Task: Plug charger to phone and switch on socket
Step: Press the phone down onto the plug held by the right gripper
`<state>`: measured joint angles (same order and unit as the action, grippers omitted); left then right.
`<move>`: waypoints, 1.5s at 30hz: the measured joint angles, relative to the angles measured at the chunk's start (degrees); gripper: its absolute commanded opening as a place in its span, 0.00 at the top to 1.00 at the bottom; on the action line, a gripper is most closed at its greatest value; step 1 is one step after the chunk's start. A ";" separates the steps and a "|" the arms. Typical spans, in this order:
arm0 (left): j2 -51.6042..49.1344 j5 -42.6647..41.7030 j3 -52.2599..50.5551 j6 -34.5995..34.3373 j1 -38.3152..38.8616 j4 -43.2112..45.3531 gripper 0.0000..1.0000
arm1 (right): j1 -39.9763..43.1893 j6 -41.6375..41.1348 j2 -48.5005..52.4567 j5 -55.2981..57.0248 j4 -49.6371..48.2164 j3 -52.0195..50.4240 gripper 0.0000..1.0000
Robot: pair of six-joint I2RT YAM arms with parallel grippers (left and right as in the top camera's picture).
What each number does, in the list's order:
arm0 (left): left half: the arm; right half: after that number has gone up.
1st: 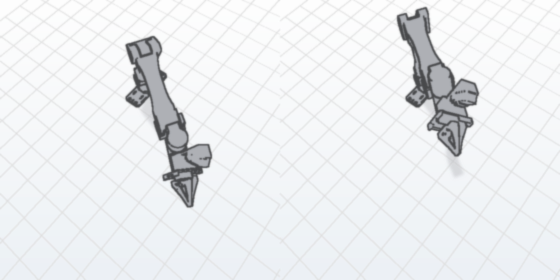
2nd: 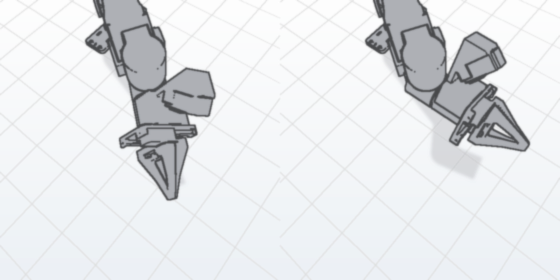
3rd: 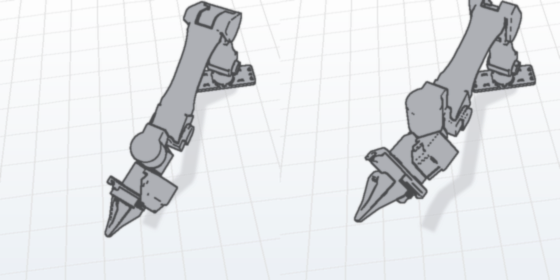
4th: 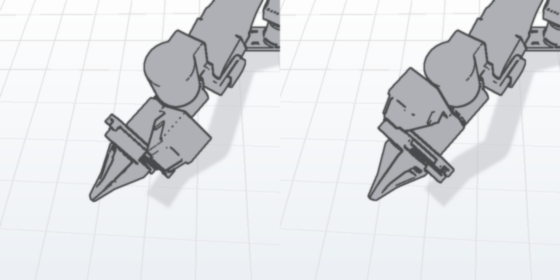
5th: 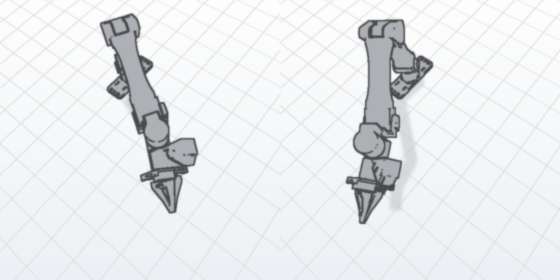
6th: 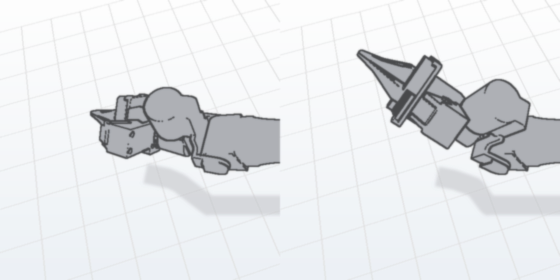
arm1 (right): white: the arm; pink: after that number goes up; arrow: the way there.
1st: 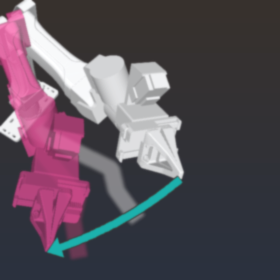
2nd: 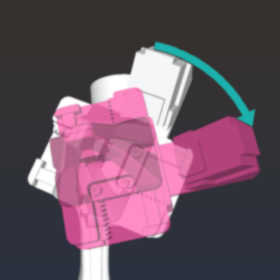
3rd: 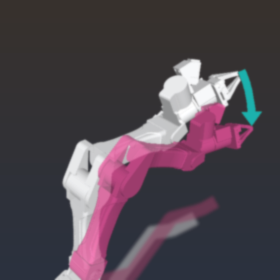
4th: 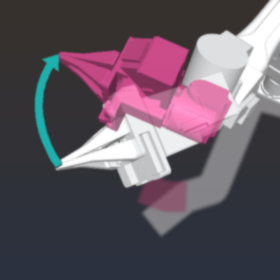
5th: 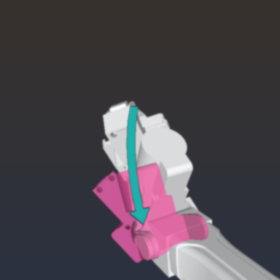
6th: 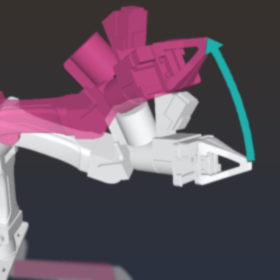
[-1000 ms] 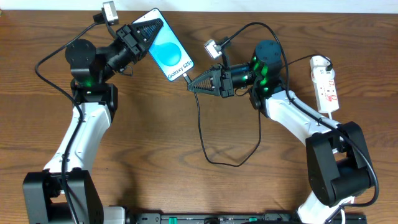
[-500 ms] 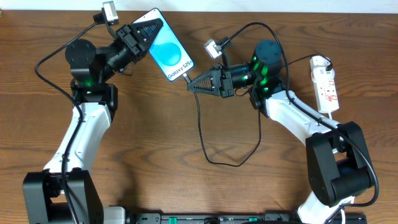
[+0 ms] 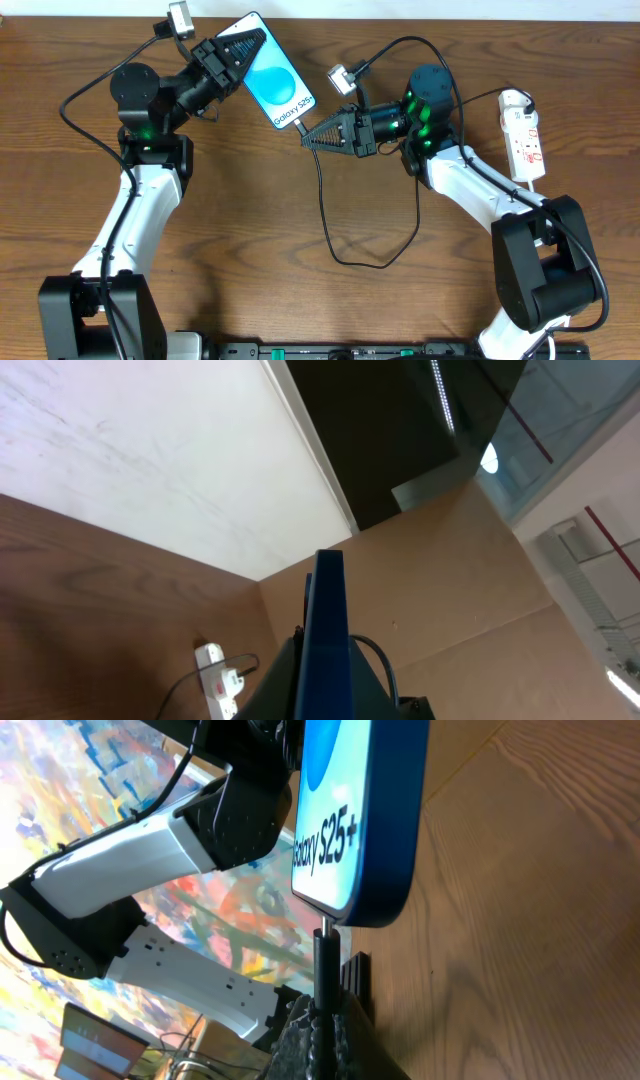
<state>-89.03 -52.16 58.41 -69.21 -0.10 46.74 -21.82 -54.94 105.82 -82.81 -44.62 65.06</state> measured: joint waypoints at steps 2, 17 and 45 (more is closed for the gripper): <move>0.02 0.02 0.00 0.00 0.00 0.02 0.93 | 0.00 0.00 0.00 -0.11 -0.46 0.00 0.99; 0.00 0.02 0.00 0.02 0.00 0.02 0.93 | 0.17 -0.17 0.00 -0.15 -0.63 0.00 0.99; 0.00 0.04 0.00 0.02 0.02 0.02 0.93 | 0.63 -0.17 0.00 -0.13 -0.63 0.00 0.99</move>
<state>-89.03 -52.12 58.41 -69.19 -0.08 46.76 -21.19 -55.11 105.82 -82.94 -45.25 65.06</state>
